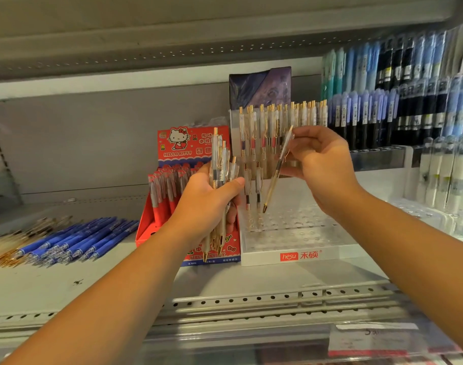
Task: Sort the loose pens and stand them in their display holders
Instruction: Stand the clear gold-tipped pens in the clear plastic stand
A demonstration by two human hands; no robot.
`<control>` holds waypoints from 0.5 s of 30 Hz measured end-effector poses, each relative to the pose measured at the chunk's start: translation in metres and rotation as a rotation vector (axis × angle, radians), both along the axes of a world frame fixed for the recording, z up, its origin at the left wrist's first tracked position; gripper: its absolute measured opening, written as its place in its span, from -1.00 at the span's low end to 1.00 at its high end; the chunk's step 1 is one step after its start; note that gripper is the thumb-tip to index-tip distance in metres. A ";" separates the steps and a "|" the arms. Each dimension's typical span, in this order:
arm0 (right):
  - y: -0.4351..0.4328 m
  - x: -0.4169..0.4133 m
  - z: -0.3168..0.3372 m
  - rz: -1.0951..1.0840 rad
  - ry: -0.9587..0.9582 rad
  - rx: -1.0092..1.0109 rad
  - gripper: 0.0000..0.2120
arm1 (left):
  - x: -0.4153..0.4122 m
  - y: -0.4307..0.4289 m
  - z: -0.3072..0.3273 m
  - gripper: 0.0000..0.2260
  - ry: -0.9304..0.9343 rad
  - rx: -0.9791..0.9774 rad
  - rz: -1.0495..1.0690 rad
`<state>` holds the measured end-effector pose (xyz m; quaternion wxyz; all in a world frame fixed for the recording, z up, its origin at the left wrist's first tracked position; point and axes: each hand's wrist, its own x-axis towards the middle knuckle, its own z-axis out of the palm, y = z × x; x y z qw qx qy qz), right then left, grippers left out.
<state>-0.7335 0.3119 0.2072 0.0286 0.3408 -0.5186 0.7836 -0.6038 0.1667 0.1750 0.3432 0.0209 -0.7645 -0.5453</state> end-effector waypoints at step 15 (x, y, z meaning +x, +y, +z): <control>-0.008 -0.002 -0.009 -0.255 0.269 0.178 -0.72 | 0.002 -0.001 -0.001 -0.79 -0.014 -0.004 0.004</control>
